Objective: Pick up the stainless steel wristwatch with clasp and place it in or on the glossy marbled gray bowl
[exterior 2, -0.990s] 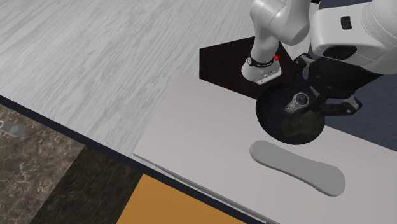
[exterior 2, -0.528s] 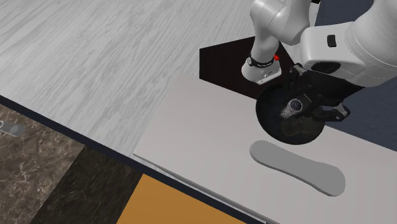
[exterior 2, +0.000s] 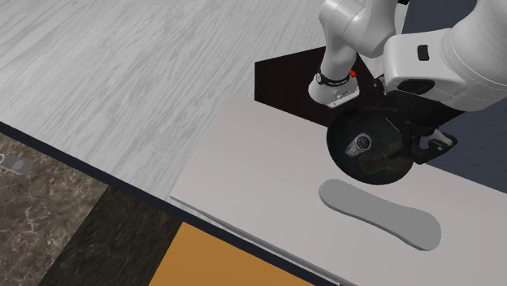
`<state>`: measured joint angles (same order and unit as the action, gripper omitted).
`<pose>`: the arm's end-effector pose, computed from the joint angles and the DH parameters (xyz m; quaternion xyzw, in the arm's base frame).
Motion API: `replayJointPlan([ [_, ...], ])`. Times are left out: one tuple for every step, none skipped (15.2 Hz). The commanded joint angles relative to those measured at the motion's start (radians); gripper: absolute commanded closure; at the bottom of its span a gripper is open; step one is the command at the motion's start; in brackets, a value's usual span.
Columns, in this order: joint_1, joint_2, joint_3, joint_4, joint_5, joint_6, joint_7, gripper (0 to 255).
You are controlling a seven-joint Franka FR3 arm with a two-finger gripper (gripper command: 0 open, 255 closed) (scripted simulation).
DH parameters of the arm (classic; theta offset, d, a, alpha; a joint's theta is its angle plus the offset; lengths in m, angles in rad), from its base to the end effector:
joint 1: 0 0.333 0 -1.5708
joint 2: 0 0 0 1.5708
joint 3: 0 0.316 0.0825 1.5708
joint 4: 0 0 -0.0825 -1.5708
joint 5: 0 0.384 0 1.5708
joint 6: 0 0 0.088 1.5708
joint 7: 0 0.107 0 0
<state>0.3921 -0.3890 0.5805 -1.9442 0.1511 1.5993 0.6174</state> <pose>0.2058 0.4063 0.6079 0.9873 0.1559 0.0155 0.0258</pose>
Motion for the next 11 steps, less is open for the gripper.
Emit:
replayJointPlan([
  [0.0, 0.0, 0.0, 0.0, 0.0, 0.0, 0.0, 0],
  [0.0, 0.0, 0.0, 0.0, 0.0, 0.0, 0.0, 0],
  [0.0, 0.0, 0.0, 0.0, 0.0, 0.0, 0.0, 0],
  [-0.003, 0.009, 0.0, 0.041, -0.005, -0.033, 0.004, 0],
  [-0.006, 0.019, 0.001, 0.084, -0.01, -0.066, 0.008, 0],
  [-0.008, 0.031, 0.002, 0.128, -0.015, -0.099, 0.013, 0],
  [-0.011, 0.042, 0.004, 0.164, -0.02, -0.126, 0.018, 0],
  [-0.011, 0.042, 0.004, 0.164, -0.02, -0.126, 0.018, 0],
  [-0.011, 0.042, 0.004, 0.164, -0.02, -0.126, 0.018, 0],
  [-0.011, 0.042, 0.004, 0.164, -0.02, -0.126, 0.018, 0],
  [-0.011, 0.042, 0.004, 0.164, -0.02, -0.126, 0.018, 0],
])
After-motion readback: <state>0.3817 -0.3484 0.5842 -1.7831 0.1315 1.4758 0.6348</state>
